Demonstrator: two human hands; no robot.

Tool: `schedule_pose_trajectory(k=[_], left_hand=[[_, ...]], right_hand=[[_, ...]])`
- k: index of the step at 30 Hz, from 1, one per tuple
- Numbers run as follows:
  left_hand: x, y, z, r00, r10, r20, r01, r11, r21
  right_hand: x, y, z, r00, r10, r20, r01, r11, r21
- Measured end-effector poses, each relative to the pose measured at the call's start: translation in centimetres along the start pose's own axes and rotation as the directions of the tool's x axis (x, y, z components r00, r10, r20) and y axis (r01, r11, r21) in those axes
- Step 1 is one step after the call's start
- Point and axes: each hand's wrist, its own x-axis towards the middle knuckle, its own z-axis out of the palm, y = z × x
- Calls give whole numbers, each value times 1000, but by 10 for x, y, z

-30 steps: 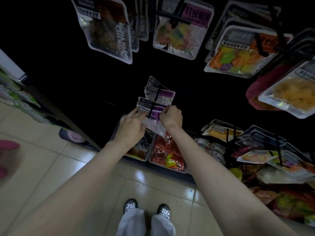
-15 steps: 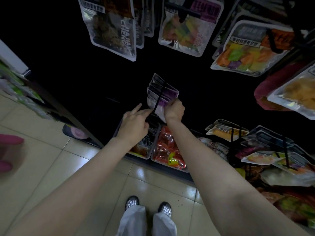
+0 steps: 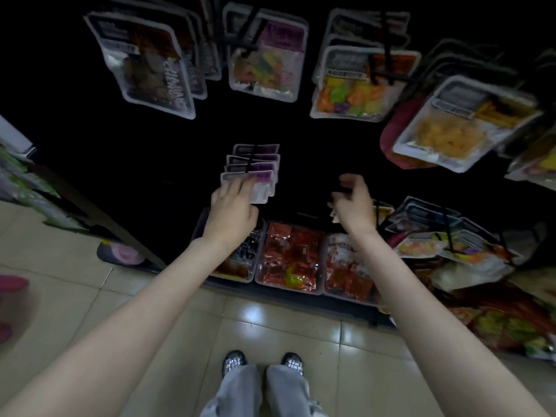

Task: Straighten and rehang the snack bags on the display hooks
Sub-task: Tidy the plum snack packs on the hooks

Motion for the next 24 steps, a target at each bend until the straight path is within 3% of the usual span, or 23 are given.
schedule_pose_trajectory(k=[4, 6, 8, 14, 18, 24], left_hand=[[19, 59, -3, 977, 201, -77, -203, 979, -17], [29, 90, -3, 958, 276, -78, -281, 958, -54], [37, 118, -1, 939, 333, -88, -339, 938, -74], [41, 164, 4, 921, 380, -81, -384, 922, -45], [46, 182, -6, 920, 355, -168, -370, 926, -68], [49, 200, -7, 923, 292, -252, -336, 930, -150]], right_hand=[[-5, 14, -74, 966, 89, -244, -70, 994, 85], [-9, 16, -102, 910, 99, -403, -35, 986, 163], [-8, 15, -126, 877, 62, -477, 48, 976, 214], [17, -13, -170, 938, -6, -348, 138, 925, 355], [24, -23, -177, 874, -31, -486, 210, 924, 319], [29, -15, -192, 884, -159, -441, 297, 918, 264]])
